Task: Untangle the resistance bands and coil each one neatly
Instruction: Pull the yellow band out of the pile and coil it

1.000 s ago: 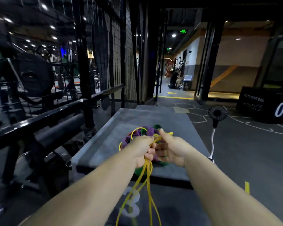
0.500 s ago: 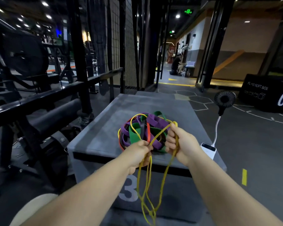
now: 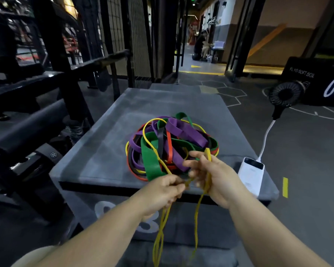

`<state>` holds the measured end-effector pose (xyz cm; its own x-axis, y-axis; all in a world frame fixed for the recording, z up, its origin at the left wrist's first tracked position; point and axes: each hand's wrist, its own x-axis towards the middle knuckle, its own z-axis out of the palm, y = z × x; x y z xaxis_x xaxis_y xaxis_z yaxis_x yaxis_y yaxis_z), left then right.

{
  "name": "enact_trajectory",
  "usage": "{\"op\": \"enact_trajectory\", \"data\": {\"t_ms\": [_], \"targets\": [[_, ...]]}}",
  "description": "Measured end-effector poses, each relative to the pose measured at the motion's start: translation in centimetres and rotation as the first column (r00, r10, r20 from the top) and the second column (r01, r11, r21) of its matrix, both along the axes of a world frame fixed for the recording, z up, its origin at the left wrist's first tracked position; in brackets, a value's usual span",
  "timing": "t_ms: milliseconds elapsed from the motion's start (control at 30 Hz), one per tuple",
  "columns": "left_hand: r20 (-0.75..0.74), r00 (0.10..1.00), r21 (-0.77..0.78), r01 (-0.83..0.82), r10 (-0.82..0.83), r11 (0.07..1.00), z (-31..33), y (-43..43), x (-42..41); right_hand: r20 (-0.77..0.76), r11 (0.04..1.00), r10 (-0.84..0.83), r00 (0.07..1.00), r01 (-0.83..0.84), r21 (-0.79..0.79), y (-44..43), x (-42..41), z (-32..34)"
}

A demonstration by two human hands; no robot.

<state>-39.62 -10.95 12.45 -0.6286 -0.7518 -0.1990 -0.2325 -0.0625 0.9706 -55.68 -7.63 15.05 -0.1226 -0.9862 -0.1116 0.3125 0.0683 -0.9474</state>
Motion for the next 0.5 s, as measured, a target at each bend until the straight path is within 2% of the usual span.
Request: {"op": "enact_trajectory", "data": {"t_ms": [100, 133, 200, 267, 333, 400, 500], "targets": [[0.050, 0.997, -0.009, 0.063, -0.063, 0.998, -0.8, -0.6, -0.6, 0.051, 0.997, -0.071, 0.996, 0.073, -0.033, -0.6, -0.5, -0.9], [0.071, 0.995, -0.019, 0.074, -0.072, 0.997, -0.9, -0.8, -0.9, 0.009, 0.995, -0.083, 0.997, 0.083, -0.051, -0.6, -0.8, -1.3], [0.101, 0.992, -0.064, 0.088, -0.081, 0.994, -0.9, -1.2, -1.7, -0.171, 0.997, -0.058, 0.984, 0.047, -0.067, -0.4, -1.5, -2.0], [0.097, 0.993, -0.110, 0.082, -0.072, 0.990, -0.7, -1.4, -2.4, -0.414, 1.000, -0.017, 0.910, 0.008, -0.023, -0.2, -1.9, -2.5], [0.074, 0.997, -0.138, 0.045, -0.035, 0.989, -0.5, -1.4, -2.8, -0.585, 1.000, -0.009, 0.811, 0.017, 0.008, -0.4, -2.1, -2.8], [0.103, 0.995, -0.175, 0.016, 0.002, 0.984, -0.3, -1.5, -2.6, -0.638, 0.999, -0.042, 0.769, 0.044, -0.013, -0.6, -2.2, -2.7], [0.243, 0.967, -0.166, 0.117, -0.074, 0.979, -0.4, -1.7, -1.6, -0.618, 0.987, -0.159, 0.770, 0.132, -0.089, -0.7, -3.3, -2.3]]}}
